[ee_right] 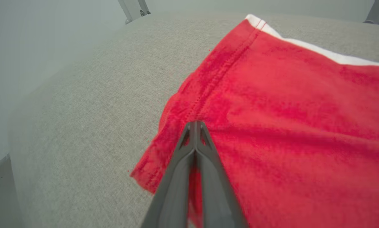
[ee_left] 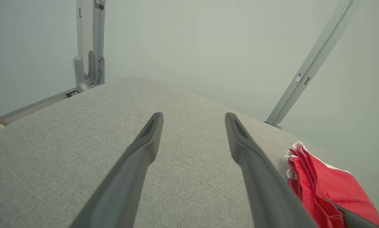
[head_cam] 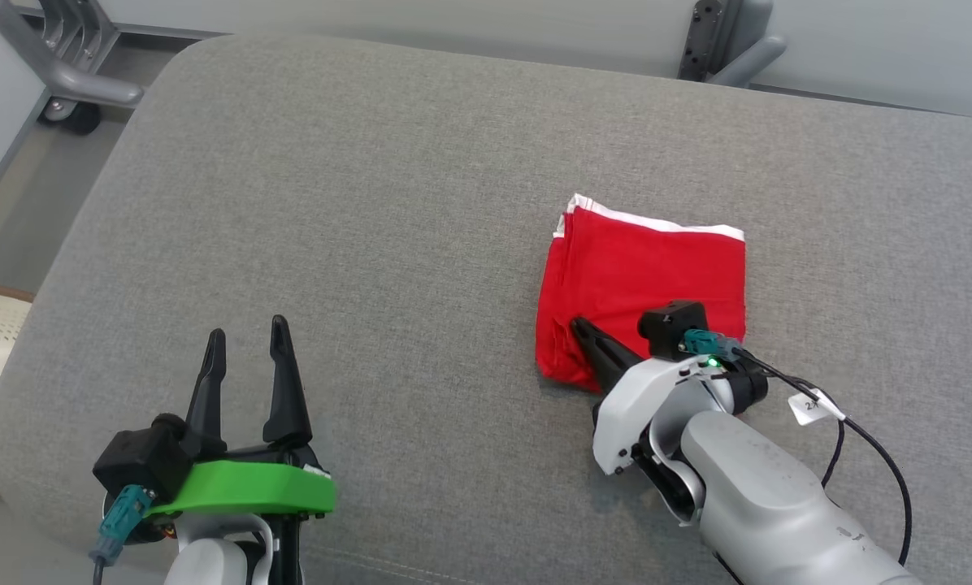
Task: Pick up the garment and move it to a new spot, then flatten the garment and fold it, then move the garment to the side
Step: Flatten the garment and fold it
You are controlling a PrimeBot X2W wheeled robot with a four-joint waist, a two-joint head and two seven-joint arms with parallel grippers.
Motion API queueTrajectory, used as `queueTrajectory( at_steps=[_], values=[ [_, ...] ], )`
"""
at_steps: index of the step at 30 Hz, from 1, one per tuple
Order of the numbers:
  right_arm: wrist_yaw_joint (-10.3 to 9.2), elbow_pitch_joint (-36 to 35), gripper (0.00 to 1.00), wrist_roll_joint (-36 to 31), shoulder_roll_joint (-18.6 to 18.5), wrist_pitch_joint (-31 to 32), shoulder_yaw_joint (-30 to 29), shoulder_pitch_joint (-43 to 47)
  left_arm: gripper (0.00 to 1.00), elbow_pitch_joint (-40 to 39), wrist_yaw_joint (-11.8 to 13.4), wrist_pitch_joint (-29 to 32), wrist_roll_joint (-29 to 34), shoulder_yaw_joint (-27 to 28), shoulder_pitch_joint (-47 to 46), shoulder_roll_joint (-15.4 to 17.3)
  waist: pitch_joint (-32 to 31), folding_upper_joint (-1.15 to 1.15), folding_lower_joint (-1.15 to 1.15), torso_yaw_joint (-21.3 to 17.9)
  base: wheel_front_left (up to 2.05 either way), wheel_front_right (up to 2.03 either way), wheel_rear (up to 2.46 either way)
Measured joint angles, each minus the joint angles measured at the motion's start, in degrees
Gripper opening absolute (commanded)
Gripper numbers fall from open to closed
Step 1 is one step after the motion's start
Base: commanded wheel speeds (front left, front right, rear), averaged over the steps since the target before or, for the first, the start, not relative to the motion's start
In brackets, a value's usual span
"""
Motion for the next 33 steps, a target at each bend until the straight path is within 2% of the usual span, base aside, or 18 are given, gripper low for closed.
queueTrajectory(
  at_steps=[9,18,23,26,27,28,30,32,33],
  values=[
    [0.00,2.2,0.00,2.4,0.5,-0.9,5.7,-2.4,1.00,-0.2,0.3,0.0,0.0,-0.1,-0.1,0.0,0.7,0.00,0.00,1.8,0.00,0.00,0.00],
    [0.00,3.3,0.00,4.4,0.6,-2.0,10.4,-2.7,1.00,-0.3,0.5,0.0,-0.5,0.4,-0.1,0.0,0.5,0.00,0.00,1.0,0.00,0.00,0.00],
    [0.00,1.5,0.00,3.8,0.6,-2.6,9.1,-4.3,1.00,-0.3,0.5,0.0,-0.5,0.5,-0.1,0.0,0.0,0.00,0.00,-0.4,0.00,0.00,0.00],
    [0.00,-2.9,0.00,1.7,0.6,-2.8,4.2,-4.4,1.00,-0.4,0.5,0.0,-0.4,0.6,-0.1,0.0,-0.5,0.00,0.00,-1.5,0.00,0.00,0.00],
    [0.00,-4.4,0.11,0.5,0.6,-2.8,2.5,-4.3,1.00,-0.4,0.5,0.0,-0.4,0.7,0.0,0.0,-0.6,0.00,0.00,-1.9,0.00,0.00,0.00],
    [0.00,-6.0,0.29,-0.3,0.6,-2.8,0.6,-4.0,1.00,-0.4,0.4,0.0,-0.4,0.7,0.0,0.0,-0.9,0.00,0.00,-2.3,0.00,0.00,0.00],
    [0.00,-9.8,0.47,-1.7,0.6,-2.8,-3.5,-2.3,1.00,-0.5,0.3,0.0,0.1,0.8,0.3,0.0,-1.4,0.00,0.00,-3.1,0.00,0.00,0.00],
    [0.00,-13.0,1.00,-3.7,0.6,-2.8,-7.2,0.1,1.00,-0.4,0.2,0.0,0.6,0.7,0.5,0.0,-2.0,0.00,0.00,-3.9,0.00,0.00,0.00],
    [0.00,-14.6,1.00,-4.5,0.6,-2.8,-8.9,1.3,1.00,-0.5,0.2,0.0,0.6,0.8,0.6,0.0,-2.3,0.00,0.00,-4.4,0.00,0.00,0.00]
  ],
)
